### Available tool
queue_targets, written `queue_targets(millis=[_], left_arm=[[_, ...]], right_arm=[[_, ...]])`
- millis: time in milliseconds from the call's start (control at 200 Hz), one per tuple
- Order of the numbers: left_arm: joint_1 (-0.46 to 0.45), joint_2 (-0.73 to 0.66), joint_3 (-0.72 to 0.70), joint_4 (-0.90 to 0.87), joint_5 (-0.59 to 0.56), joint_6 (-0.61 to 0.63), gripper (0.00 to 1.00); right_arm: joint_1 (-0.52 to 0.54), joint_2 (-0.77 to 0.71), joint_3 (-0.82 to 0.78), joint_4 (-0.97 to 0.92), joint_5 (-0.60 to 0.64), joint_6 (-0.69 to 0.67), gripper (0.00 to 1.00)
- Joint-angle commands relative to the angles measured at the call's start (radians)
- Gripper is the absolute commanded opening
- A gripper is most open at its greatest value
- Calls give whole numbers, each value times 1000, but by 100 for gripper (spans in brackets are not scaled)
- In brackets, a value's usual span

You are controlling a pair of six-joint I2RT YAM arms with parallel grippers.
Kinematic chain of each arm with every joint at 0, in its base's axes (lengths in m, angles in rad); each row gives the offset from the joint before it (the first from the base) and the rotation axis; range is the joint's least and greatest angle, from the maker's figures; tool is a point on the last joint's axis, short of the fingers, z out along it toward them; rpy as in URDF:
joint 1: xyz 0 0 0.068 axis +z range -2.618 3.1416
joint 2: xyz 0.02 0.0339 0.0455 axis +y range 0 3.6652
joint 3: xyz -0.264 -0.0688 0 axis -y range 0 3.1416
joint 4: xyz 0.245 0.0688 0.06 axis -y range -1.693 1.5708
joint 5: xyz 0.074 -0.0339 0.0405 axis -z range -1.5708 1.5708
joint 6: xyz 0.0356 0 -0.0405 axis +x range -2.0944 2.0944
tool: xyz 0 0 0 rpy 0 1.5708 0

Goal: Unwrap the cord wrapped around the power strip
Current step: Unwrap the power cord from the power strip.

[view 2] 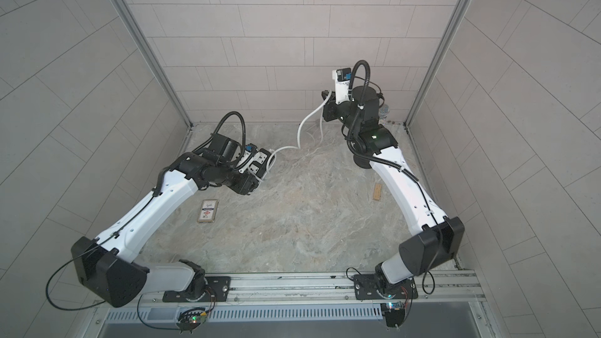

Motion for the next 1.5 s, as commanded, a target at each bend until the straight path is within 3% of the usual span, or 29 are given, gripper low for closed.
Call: queue_targets(millis=[0,60,155,300,405,495,600,836,961,1251,1401,1496], left_arm=[[5,-9,43,74,-194,-18,0],[5,-22,56,125,-192,-18,0],[5,-67,53,237,-57,-7,0],[3,-129,22,371,127,-28,0],[2,-143,31,356,242,-20,0],[1,-159,40,321,379,-6,0],[-5,-173,36,249,446,7,0],[-5,-149,11,39,405,30,0],[-6,-122,-25,11,385,36,0],[-4,-26,-40,1,437,109,0],[-4,22,-22,-81,236,208,0],[-5,46,-15,-111,50,247,0]], right_arm=[[2,-116,-153,-64,27,-60,0],[5,-158,-235,-116,35,-87,0],[20,-171,-353,-112,50,-85,0],[82,-45,-387,-13,51,-50,0],[111,111,-316,75,55,-9,0],[126,238,-187,105,49,10,0],[131,356,-1,114,33,26,0],[88,419,355,104,21,55,0],[31,362,418,101,2,83,0],[-82,70,144,99,50,59,0],[-129,-78,-12,59,81,46,0],[-145,-147,-76,15,105,23,0]])
